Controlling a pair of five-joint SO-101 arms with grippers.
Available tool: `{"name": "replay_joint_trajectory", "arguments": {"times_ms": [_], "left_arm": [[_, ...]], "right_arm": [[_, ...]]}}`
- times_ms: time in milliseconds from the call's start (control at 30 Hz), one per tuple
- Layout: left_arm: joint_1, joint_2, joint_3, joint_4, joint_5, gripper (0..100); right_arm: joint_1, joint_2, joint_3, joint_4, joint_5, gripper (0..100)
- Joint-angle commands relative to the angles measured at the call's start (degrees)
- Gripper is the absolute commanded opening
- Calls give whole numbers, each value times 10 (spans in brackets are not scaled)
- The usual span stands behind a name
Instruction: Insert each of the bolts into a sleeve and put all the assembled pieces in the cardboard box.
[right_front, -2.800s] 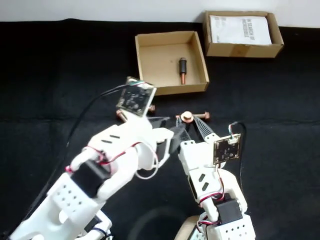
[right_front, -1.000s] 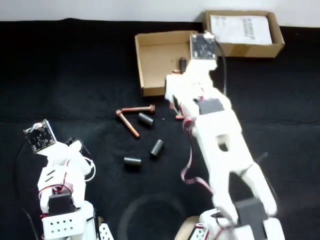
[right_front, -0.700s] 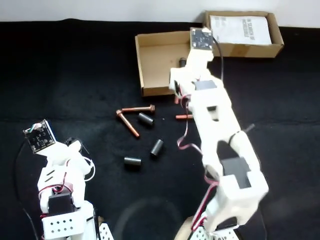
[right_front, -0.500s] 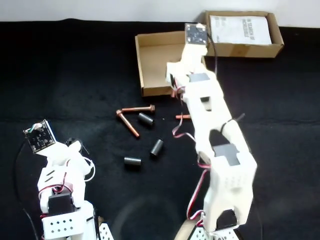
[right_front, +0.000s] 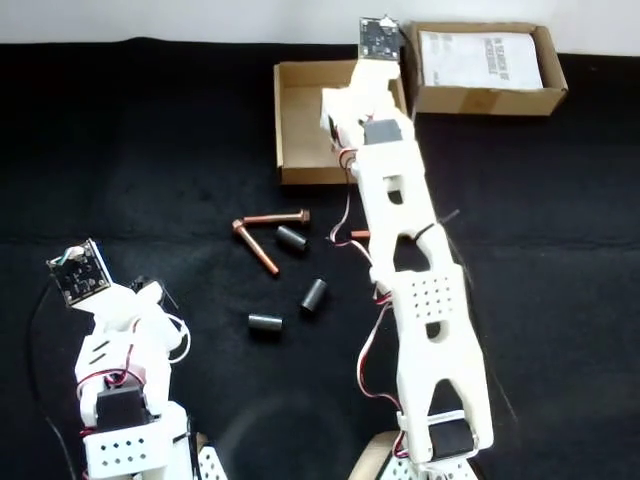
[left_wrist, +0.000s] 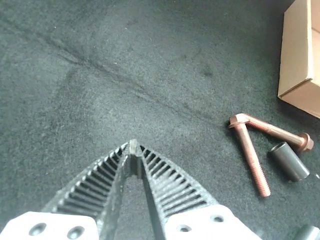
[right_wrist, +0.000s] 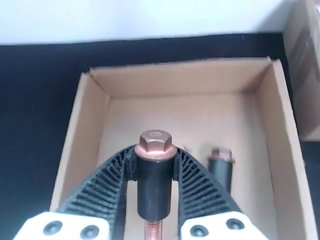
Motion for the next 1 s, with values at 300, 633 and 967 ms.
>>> {"name": "replay_joint_trajectory", "arguments": {"times_ms": [300, 633, 967], "left_arm": [[-8, -18, 11, -2, 4, 10], [-7, -17, 11, -2, 2, 10], [-7, -17, 11, -1, 2, 11]], "right_arm": [[1, 55, -103, 19, 0, 111], [-17, 28, -174, 124, -4, 255], [-19, -64, -350, 437, -117, 108]]}}
